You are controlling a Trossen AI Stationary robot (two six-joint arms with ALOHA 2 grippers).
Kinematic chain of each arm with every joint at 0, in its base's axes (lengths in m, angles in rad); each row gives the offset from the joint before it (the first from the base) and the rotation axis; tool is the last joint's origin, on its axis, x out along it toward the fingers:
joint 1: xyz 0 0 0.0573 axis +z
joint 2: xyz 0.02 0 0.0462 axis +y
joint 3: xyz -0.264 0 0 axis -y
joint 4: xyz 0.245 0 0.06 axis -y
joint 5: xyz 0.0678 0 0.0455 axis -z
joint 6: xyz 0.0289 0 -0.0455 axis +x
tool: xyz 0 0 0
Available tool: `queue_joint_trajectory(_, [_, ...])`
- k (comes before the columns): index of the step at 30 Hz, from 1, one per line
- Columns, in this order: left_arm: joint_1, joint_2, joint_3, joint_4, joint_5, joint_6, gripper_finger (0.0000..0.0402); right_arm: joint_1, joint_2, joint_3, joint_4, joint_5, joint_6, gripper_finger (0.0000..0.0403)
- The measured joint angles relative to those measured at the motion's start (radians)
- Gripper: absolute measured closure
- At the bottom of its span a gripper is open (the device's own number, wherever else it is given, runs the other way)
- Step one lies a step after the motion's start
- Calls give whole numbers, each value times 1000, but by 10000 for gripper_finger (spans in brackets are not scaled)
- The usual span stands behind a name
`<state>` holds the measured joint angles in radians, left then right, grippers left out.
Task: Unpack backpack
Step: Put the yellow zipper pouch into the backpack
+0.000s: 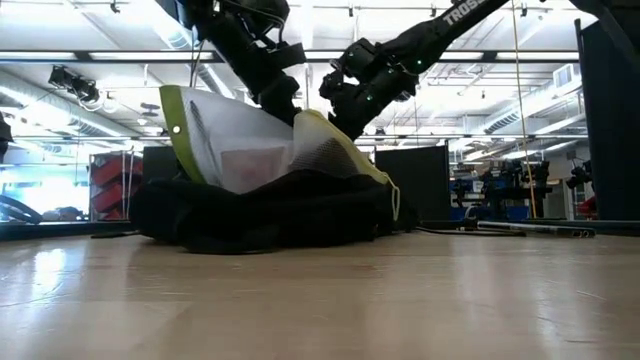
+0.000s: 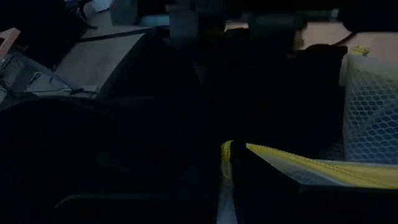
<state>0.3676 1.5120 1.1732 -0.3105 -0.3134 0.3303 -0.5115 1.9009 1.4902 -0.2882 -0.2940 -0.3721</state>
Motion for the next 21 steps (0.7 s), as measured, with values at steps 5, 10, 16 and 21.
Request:
queue_joint_trajectory(5, [-1,0,0,-42,-77,-22,402,-1,-98,-1,-27,53,-10,401])
queue_joint_trajectory(10, [-1,0,0,-46,-227,-62,402,14,-234,-1,-77,67,-22,402])
queue_joint_trajectory(16, [-9,-21,1,-32,-473,-105,402,57,-333,-1,-156,113,-23,403])
queue_joint_trajectory(21, [-19,-65,1,71,-587,-160,402,81,-345,0,-198,137,-24,403])
